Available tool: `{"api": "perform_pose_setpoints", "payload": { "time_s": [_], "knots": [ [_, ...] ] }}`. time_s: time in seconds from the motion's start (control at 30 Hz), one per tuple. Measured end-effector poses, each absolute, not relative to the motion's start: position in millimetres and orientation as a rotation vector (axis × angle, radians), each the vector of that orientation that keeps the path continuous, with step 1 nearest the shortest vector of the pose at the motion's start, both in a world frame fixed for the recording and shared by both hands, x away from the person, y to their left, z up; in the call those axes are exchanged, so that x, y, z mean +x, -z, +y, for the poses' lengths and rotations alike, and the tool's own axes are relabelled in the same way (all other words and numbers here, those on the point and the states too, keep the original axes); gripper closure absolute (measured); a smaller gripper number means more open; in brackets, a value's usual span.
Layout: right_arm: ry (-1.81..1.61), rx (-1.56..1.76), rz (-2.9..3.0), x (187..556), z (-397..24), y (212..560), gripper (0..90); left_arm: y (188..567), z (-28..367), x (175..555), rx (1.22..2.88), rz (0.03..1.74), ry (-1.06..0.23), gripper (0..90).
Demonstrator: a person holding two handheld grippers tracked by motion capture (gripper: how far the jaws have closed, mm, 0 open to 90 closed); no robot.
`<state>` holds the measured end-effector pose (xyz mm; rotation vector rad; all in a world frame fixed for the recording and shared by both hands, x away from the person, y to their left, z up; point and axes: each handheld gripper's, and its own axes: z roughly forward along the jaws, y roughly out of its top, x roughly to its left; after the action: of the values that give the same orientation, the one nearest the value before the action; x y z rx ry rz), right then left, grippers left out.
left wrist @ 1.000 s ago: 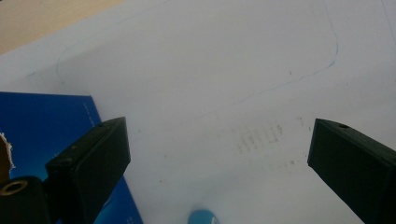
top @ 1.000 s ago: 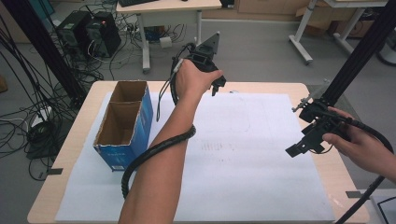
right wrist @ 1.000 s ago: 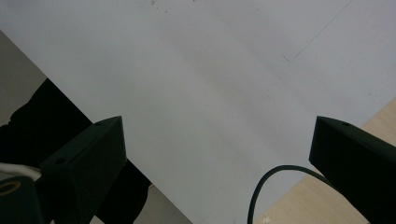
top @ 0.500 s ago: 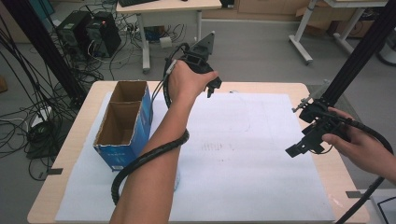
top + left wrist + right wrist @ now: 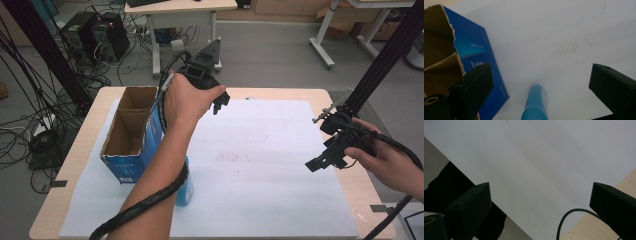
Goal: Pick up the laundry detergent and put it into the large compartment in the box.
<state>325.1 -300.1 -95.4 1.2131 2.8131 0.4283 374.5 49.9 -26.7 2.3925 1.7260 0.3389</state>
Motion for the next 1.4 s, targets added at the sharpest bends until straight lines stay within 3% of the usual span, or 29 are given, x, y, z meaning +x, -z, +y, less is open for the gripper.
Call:
{"api": "perform_pose_setpoints", "payload": {
  "time_s": [0.7, 1.4],
  "knots": [
    [-0.446, 1.177, 2.812, 299.2, -292.2, 89.1, 3.9, 19.4, 73.6, 323.0, 2.363, 1.784, -0.340, 5.7],
    [-0.467, 1.148, 2.820, 285.5, -290.6, 89.1, 3.8, 35.5, 81.5, 305.6, 2.374, 1.824, -0.292, 5.7]
  ]
}}
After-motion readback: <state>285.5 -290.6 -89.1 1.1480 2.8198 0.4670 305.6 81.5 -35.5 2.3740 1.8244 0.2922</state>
